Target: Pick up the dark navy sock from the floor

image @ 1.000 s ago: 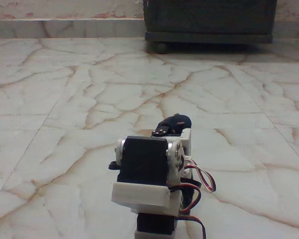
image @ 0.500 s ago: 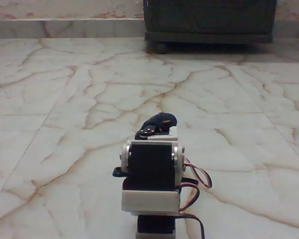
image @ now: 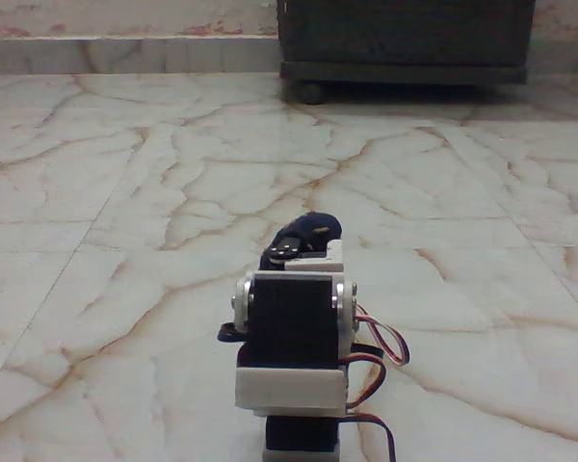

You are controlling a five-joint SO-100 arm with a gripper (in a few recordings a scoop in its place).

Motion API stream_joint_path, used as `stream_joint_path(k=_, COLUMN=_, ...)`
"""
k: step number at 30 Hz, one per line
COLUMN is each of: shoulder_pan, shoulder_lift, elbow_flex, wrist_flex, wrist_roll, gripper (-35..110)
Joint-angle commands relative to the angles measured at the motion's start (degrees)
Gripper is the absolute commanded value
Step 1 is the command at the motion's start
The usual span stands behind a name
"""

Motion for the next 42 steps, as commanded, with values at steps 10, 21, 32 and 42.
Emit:
stream_joint_path(k=10, shoulder_pan=-0.70, shoulder_lift=2.20, elbow_flex=0.00, wrist_flex=-2.29, wrist_roll=1.05, gripper=0)
stream_joint_path(k=21, shoulder_pan=-0.62, shoulder_lift=2.20, elbow_flex=0.00, wrist_flex=-2.37, wrist_roll=1.14, gripper=0)
stream_joint_path(k=32, shoulder_pan=-0.53, shoulder_lift=2.20, elbow_flex=0.00, wrist_flex=-2.64, wrist_roll=1.23, gripper=0)
stream_joint_path(k=42, shoulder_pan=-0.53, shoulder_lift=2.20, elbow_flex=0.00, wrist_flex=-3.16, wrist_roll=1.32, gripper=0)
